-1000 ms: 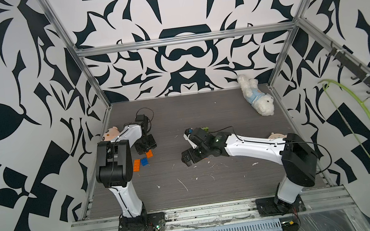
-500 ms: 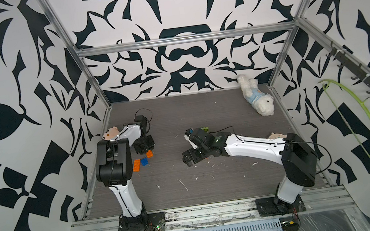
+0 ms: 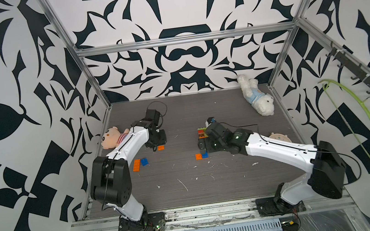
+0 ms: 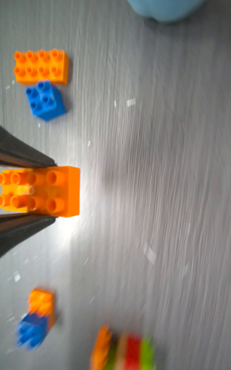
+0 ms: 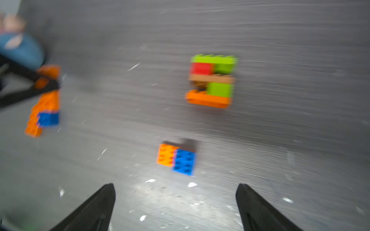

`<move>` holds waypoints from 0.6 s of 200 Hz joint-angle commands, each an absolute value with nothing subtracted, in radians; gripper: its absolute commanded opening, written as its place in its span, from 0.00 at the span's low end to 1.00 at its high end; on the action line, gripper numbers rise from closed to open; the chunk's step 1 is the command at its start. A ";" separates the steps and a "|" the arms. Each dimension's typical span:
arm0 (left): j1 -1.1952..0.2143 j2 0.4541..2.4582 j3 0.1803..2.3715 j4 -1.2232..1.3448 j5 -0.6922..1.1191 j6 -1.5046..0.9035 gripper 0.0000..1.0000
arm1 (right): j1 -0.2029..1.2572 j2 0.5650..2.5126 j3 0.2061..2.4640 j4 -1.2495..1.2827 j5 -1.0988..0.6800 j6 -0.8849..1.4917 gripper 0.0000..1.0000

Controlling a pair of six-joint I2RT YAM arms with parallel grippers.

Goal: Assemble the number 5 with lego
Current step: Pick up the lego brick from the center of the board, then place the lego brick at the center of the board.

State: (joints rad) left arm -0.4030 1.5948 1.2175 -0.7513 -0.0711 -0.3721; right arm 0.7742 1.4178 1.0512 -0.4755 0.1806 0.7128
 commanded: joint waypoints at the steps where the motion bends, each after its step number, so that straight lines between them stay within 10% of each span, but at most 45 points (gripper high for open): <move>1: -0.553 1.533 1.177 -0.739 -0.089 -0.317 0.29 | 0.651 1.354 0.971 -0.532 0.144 0.784 1.00; 120: -1.046 1.653 1.093 -0.556 0.021 0.296 0.31 | 0.303 1.207 0.892 -0.607 -0.013 0.698 1.00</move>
State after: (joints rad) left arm -1.0363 1.5517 1.0122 -0.5201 -0.0208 0.0856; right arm 0.3069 1.2224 0.8799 -0.5842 0.0074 0.7265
